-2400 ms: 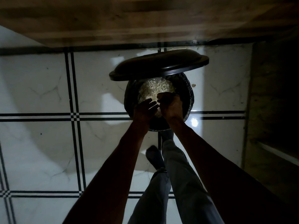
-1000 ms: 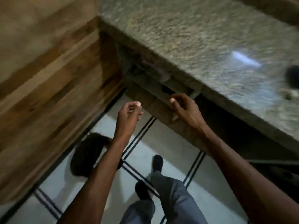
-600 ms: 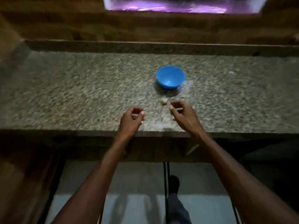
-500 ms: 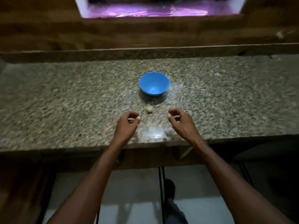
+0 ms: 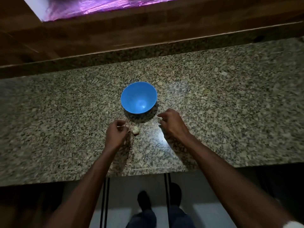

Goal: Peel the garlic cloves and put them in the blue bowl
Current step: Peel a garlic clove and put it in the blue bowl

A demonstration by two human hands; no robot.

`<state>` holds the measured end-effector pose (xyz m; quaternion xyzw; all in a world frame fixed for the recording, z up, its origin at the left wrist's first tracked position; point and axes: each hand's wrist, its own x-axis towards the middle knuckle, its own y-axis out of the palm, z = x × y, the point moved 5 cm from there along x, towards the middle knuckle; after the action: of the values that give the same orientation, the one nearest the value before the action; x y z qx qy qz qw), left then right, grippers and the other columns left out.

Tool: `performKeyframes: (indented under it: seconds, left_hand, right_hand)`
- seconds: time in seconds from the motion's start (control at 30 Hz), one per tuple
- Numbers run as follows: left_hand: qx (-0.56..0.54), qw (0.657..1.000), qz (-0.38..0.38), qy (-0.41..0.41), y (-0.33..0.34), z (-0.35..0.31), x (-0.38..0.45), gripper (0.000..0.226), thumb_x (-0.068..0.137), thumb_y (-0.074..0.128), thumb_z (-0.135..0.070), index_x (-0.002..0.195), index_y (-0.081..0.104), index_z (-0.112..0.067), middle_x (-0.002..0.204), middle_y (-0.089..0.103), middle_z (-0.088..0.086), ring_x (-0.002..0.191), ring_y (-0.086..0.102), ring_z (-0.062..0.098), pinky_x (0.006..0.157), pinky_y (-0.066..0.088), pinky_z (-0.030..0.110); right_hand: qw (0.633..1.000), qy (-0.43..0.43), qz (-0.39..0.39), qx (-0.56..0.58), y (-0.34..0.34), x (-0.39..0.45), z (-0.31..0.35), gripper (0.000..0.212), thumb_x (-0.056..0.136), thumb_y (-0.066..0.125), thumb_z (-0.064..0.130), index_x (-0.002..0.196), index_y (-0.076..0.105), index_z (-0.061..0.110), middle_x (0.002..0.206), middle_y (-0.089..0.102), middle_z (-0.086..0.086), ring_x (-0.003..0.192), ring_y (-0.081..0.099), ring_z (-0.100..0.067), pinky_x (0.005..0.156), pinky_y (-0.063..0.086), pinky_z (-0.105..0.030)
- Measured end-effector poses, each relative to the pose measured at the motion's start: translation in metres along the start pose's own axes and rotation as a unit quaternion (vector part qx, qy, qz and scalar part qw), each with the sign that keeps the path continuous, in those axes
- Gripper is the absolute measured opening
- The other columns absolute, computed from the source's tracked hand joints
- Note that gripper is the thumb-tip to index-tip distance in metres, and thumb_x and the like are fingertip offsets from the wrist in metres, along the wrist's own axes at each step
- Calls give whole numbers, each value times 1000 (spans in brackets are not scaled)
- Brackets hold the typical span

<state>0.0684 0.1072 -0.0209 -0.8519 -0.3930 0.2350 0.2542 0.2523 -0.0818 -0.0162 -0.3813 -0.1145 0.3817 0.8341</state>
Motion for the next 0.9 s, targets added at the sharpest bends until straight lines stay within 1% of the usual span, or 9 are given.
performKeyframes:
  seconds: [0.1,0.23,0.33,0.4,0.43,0.57,0.67,0.77,0.9]
  left_hand:
    - [-7,1000,1,-14,-4,13,2,16,97,69,-22,112,68,-19,105,70,1,96,69,21,81,62,57]
    - [-21,1000,-4,-1,-5,15,1,11,98,69,-21,109,67,-21,105,70,1,95,69,21,82,61,55]
    - [-18,999,-5,32,-4,8,3,13,98,71,-20,110,68,-17,107,70,0,99,68,15,84,60,38]
    - [-20,998,17,61,-1,0,4,21,94,77,-25,111,68,-16,107,69,0,97,67,12,77,57,26]
    - [-14,996,29,79,3,-5,4,27,90,81,-29,111,68,-16,106,68,0,94,66,10,74,55,22]
    - [33,987,95,129,16,-1,6,50,72,95,-36,109,65,-24,100,57,-8,88,56,-2,70,44,15]
    - [56,979,102,166,24,5,3,40,75,89,-25,108,67,-21,97,53,-9,83,53,6,71,46,31]
    - [65,980,79,172,23,5,0,31,81,80,-19,110,68,-19,97,56,-5,84,54,17,73,47,36]
    - [24,987,77,136,15,-2,-8,31,81,83,-15,108,67,-20,103,58,-4,87,60,9,71,51,18]
  right_hand:
    - [997,-37,19,-60,20,10,5,11,95,66,9,93,74,1,96,55,-11,84,59,-31,70,55,-45]
    - [996,-60,-25,-59,17,-3,2,8,95,68,6,95,76,7,95,60,-6,81,61,-25,67,57,-45]
    - [994,-25,-82,70,-8,-4,18,9,98,70,5,102,78,6,98,66,-3,83,68,-9,71,60,-25]
    - [986,-12,-110,129,-23,8,41,10,97,73,9,105,79,9,98,70,3,86,67,3,70,52,-7]
    - [984,-18,-112,136,-29,17,54,10,96,74,11,105,80,11,98,71,5,87,66,6,72,50,-5]
    - [995,-56,-52,71,-19,62,90,13,95,74,8,105,82,9,101,78,-4,82,65,-5,81,53,-20]
    - [998,-58,-19,5,-3,75,92,20,93,73,1,111,80,5,109,74,-13,90,69,-20,87,58,-38]
    - [998,-51,-37,-16,-1,71,91,25,93,73,-1,117,79,4,118,72,-13,101,70,-24,90,56,-33]
    - [990,-30,-88,109,-10,37,92,16,97,73,12,110,82,12,103,79,2,94,73,-5,85,57,-18]
